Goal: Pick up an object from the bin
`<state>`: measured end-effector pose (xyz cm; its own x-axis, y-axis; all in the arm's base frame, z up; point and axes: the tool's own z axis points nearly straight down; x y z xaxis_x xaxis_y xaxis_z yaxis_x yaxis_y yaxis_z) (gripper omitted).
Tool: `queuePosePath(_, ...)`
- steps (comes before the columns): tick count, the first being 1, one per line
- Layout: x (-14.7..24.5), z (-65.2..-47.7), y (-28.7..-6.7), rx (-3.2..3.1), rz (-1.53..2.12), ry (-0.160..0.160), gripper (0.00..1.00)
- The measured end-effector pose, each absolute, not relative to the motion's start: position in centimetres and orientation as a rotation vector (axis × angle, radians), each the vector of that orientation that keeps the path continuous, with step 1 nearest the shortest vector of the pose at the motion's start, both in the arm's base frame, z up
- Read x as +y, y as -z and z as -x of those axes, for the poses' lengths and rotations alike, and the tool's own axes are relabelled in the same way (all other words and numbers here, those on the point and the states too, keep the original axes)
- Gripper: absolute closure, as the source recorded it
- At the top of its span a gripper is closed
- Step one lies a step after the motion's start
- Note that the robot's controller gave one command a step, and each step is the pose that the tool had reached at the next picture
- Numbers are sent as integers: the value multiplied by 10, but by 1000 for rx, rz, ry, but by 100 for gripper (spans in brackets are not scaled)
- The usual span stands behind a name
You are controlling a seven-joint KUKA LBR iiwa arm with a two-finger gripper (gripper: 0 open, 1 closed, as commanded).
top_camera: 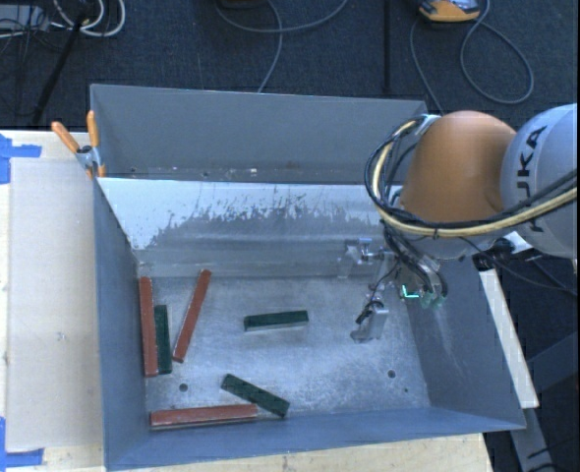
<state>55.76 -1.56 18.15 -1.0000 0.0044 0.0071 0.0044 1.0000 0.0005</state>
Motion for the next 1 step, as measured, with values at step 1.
queuePosePath(1,78,-581,-65,-3132,-167,4,0)
